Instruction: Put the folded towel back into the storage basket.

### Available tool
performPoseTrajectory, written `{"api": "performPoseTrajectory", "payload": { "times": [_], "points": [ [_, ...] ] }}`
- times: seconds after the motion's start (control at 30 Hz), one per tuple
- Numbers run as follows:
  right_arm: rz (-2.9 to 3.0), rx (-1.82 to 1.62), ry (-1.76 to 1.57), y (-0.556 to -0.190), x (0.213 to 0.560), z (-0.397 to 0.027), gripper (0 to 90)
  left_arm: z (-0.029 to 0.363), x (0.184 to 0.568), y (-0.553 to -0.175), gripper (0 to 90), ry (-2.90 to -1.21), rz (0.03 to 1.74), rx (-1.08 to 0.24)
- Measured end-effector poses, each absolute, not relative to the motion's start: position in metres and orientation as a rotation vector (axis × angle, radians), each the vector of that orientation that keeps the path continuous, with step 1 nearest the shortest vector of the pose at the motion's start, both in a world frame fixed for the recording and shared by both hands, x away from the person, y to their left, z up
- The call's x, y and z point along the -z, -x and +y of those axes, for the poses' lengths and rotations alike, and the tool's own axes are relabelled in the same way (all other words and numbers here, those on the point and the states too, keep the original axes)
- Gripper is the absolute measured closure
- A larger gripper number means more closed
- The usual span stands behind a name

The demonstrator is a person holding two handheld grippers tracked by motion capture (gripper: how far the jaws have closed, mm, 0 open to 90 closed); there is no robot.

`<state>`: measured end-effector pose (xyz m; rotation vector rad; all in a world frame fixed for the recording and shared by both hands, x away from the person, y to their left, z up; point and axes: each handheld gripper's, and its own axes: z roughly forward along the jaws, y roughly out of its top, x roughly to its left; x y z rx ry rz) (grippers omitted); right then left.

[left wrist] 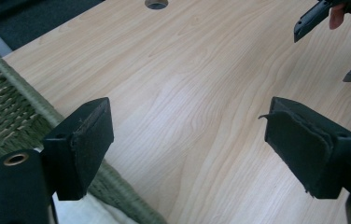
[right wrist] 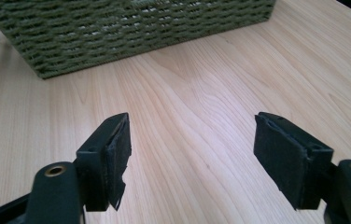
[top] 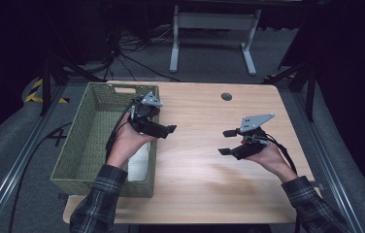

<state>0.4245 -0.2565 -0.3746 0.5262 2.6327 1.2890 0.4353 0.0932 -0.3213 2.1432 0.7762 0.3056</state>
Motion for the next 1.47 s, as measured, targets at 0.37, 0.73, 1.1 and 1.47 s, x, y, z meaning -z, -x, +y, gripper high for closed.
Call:
{"api": "performPoseTrajectory", "payload": {
  "times": [0.37, 0.73, 1.1, 1.47],
  "points": [
    [2.604, -1.234, -0.628, -0.413, 0.394, -0.294, 25.6, 0.048, 0.338, -0.407, 14.7, -2.132, 0.778, -0.270],
    [2.612, -1.154, -0.711, -0.403, 0.424, -0.319, 22.8, -0.009, 0.384, -0.381, 15.3, -2.197, 0.700, -0.228],
    [2.652, -1.057, -0.752, -0.394, 0.445, -0.329, 22.3, -0.030, 0.431, -0.373, 15.4, -2.296, 0.654, -0.180],
    [2.651, -1.036, -0.769, -0.394, 0.448, -0.331, 18.4, -0.031, 0.446, -0.372, 14.5, -2.328, 0.653, -0.150]
  ]
}}
